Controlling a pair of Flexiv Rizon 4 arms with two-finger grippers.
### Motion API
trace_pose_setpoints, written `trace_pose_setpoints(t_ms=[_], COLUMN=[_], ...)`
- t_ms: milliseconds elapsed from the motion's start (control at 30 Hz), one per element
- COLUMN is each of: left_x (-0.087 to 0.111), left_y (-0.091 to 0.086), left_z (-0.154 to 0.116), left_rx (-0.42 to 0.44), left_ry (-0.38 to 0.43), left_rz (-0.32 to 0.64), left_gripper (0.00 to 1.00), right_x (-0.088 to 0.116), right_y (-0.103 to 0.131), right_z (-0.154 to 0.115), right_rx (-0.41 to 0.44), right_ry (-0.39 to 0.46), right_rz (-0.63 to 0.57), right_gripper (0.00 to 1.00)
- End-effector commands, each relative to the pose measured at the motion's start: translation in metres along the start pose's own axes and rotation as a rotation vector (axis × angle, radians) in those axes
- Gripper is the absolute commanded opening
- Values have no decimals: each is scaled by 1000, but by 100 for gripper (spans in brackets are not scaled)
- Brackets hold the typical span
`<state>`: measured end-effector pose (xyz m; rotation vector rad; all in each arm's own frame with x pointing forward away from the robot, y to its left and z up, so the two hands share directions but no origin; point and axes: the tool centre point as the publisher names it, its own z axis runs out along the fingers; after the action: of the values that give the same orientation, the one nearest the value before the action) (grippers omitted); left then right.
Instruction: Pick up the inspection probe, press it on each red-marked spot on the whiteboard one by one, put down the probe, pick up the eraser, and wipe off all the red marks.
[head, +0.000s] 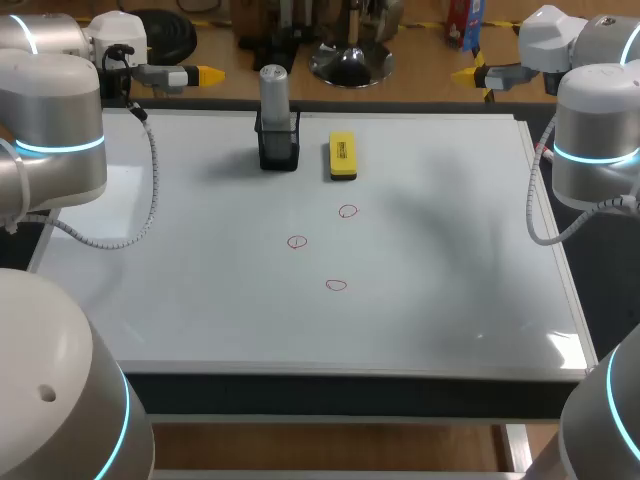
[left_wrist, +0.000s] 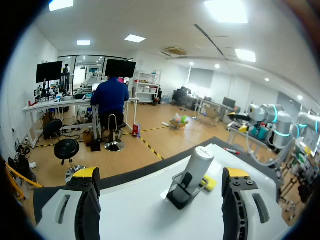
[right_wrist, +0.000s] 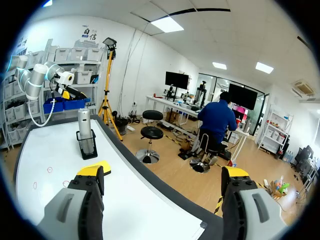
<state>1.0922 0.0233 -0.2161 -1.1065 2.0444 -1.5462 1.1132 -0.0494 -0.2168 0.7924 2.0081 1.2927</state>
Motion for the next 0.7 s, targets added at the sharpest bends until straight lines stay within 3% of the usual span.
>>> trace_pose_setpoints(t_ms=[33, 467, 700], left_x=[0, 0, 10], left_y=[0, 0, 0], left_z=[0, 0, 8], left_rx=[2, 2, -13], left_ry=[-1, -1, 148], left_rz=[0, 0, 118], left_gripper=[100, 100, 100], right_x=[0, 0, 0], right_y=[0, 0, 0], right_z=[0, 0, 0], right_rx=[1, 1, 1], right_ry=[1, 1, 1], right_rz=[0, 0, 0], right_gripper=[100, 100, 100])
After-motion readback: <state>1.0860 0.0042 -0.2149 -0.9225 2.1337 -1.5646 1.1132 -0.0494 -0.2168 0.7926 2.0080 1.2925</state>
